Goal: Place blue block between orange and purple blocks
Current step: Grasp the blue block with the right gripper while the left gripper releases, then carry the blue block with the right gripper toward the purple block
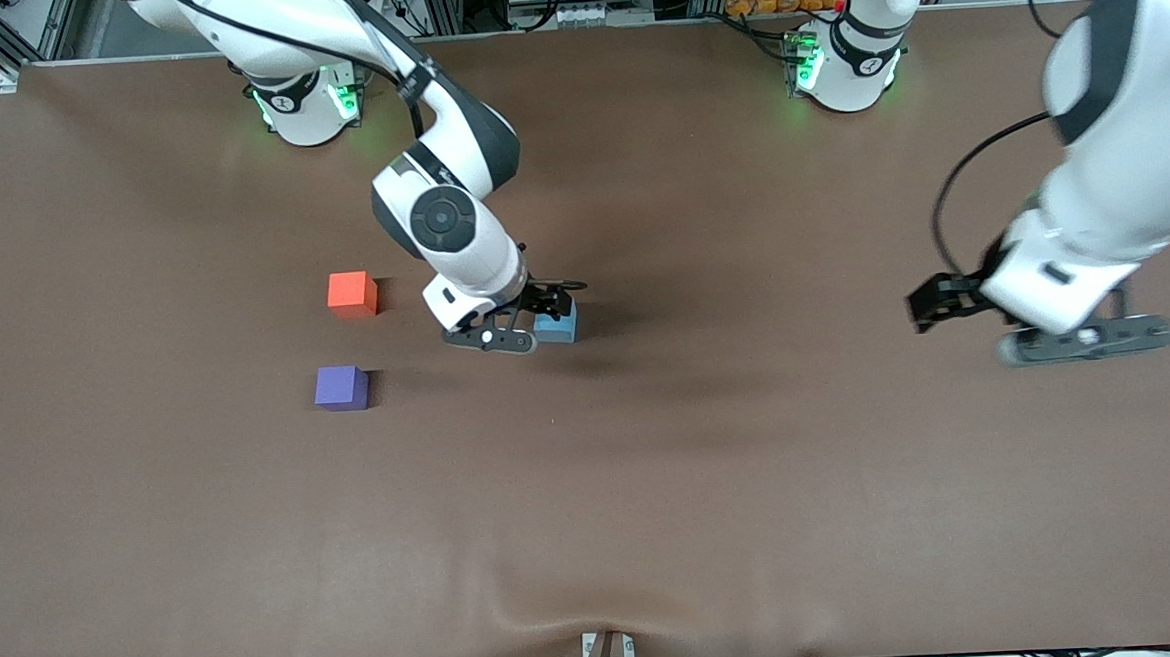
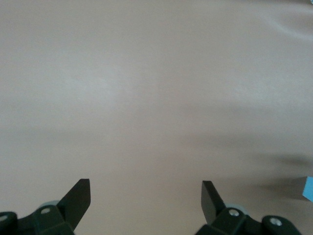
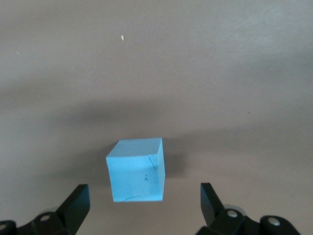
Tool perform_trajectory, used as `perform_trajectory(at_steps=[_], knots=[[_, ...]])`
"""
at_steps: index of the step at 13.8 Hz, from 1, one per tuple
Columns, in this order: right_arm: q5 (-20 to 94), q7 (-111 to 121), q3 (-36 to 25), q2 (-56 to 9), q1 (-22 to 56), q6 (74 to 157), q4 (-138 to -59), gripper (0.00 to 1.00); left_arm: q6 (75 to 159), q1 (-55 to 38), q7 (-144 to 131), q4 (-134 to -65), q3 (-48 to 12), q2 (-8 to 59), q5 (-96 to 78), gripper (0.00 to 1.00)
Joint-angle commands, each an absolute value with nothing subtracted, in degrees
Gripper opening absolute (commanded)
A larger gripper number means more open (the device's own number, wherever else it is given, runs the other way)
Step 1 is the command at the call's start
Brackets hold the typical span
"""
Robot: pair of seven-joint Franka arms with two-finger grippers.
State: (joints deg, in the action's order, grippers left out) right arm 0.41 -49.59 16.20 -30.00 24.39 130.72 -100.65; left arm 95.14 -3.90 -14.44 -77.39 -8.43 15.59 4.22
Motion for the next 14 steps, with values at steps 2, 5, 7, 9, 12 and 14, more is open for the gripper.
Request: perform_trajectory(at_steps=[2,5,7,9,12,14], knots=[[-2.3,-52.7,16.2,-33.7,25.8,134.9,-99.8,1.00,91.3,-1.5,-12.0,-79.2,-8.6,12.6,3.8,1.00],[-5.0,-56.0,16.2,-36.6,27.2,138.2,-99.8,1.00,86.8,1.1,-12.0,-79.8,-8.3,10.9,4.0,1.00],[-7.0,-58.4,16.2,-37.4,27.9,138.7,-99.7,1.00,86.2,1.3,-11.9,-84.1,-6.8,6.8,4.0,1.00],[-7.2,-59.0,16.2,-37.8,29.0,138.9,-99.5,0.98,86.2,-0.4,-11.9,-86.8,-5.4,4.8,4.0,1.00],[-11.2,-58.6,16.3,-37.7,28.1,138.2,-99.3,0.03,86.8,-1.7,-8.2,-93.3,-3.3,-1.1,3.6,1.00],[-11.3,-57.8,16.3,-37.0,26.7,137.6,-99.1,0.00,86.7,-3.6,-4.2,-93.1,0.0,-1.8,3.0,1.00]])
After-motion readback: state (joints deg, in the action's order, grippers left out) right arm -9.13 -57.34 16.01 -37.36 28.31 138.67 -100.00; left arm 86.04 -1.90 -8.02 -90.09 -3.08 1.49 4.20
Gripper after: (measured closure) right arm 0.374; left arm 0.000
